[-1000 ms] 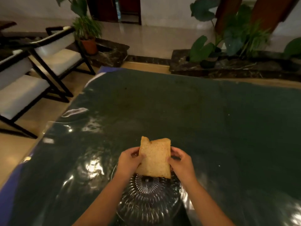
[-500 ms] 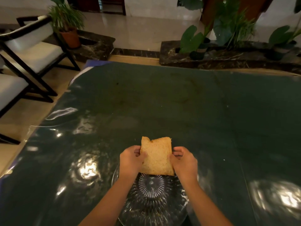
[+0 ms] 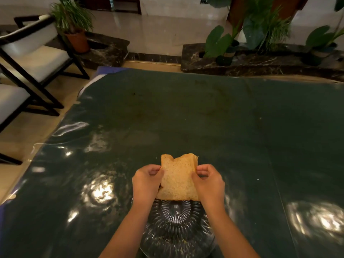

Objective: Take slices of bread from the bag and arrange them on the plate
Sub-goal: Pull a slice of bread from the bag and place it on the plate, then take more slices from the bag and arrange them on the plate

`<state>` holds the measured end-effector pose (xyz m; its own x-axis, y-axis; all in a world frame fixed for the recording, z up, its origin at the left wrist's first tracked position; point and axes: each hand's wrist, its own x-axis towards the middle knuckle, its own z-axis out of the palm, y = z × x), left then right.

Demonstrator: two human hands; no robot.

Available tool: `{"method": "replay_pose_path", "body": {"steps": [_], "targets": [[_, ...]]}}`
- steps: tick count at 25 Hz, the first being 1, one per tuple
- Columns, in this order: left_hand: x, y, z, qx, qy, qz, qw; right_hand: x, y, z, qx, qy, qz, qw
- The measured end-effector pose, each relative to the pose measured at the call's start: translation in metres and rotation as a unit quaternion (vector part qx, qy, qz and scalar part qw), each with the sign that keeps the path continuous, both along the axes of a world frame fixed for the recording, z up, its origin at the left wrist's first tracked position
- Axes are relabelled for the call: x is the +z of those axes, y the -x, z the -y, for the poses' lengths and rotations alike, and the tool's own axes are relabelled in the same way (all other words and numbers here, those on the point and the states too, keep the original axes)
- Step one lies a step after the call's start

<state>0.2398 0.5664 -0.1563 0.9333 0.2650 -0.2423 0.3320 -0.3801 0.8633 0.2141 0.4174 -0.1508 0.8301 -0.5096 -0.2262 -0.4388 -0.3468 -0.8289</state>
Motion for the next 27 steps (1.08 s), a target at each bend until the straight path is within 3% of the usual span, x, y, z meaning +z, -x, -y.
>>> {"method": "replay_pose_path", "body": {"steps": [7, 13, 19, 24, 27], "targets": [[-0.011, 0.02, -0.008, -0.02, 0.036, -0.054, 0.998, -0.006, 0.029, 0.006, 0.007, -0.014, -0.018, 1.0], [-0.02, 0.022, -0.002, -0.031, -0.046, -0.025, 0.998, -0.02, 0.025, 0.008, 0.013, 0.029, -0.039, 0.999], [-0.03, 0.022, -0.002, -0.049, -0.043, -0.03, 0.997, -0.031, 0.029, 0.01, 0.019, 0.033, -0.056, 0.998], [-0.005, 0.025, -0.008, -0.056, -0.074, -0.026, 0.995, -0.012, 0.037, 0.022, 0.048, 0.022, -0.068, 0.996], [0.028, 0.028, 0.004, -0.115, -0.072, -0.01, 0.991, 0.016, 0.044, 0.036, 0.071, 0.015, -0.052, 0.996]]}}
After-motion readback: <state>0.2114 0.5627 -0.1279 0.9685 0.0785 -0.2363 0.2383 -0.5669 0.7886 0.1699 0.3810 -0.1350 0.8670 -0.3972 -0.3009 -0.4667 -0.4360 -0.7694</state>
